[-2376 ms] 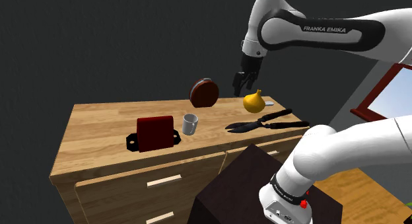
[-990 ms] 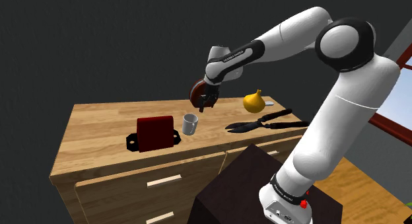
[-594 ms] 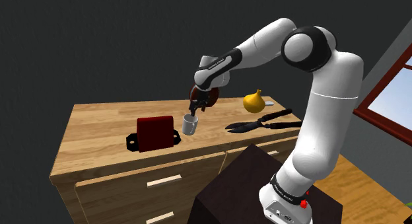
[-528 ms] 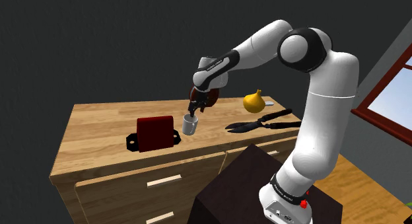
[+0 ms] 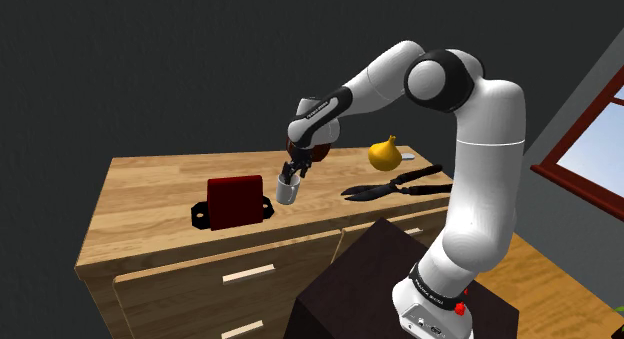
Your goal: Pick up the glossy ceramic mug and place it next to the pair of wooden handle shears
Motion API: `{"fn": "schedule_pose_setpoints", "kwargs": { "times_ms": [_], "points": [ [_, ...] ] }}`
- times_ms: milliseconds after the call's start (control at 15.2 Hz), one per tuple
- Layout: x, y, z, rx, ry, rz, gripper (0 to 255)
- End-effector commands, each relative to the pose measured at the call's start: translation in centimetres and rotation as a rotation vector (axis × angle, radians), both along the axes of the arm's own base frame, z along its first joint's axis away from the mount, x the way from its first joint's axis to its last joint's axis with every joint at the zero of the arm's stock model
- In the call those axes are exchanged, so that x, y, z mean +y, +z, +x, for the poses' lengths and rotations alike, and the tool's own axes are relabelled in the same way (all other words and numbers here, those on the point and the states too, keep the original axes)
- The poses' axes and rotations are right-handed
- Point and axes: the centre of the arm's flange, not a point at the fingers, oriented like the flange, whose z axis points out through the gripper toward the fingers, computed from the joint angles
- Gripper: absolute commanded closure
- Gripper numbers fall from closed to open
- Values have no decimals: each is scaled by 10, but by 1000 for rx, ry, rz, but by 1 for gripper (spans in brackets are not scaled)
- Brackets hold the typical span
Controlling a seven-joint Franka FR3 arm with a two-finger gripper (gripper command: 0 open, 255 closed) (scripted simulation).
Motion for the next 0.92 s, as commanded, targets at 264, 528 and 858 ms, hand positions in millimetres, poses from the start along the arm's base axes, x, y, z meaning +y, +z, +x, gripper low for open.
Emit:
{"fn": "schedule_pose_setpoints", "kwargs": {
  "times_ms": [264, 528, 858],
  "points": [
    [0, -5, 0, 0, 0, 0, 0],
    [0, -5, 0, 0, 0, 0, 255],
    [0, -5, 0, 0, 0, 0, 255]
  ]
}}
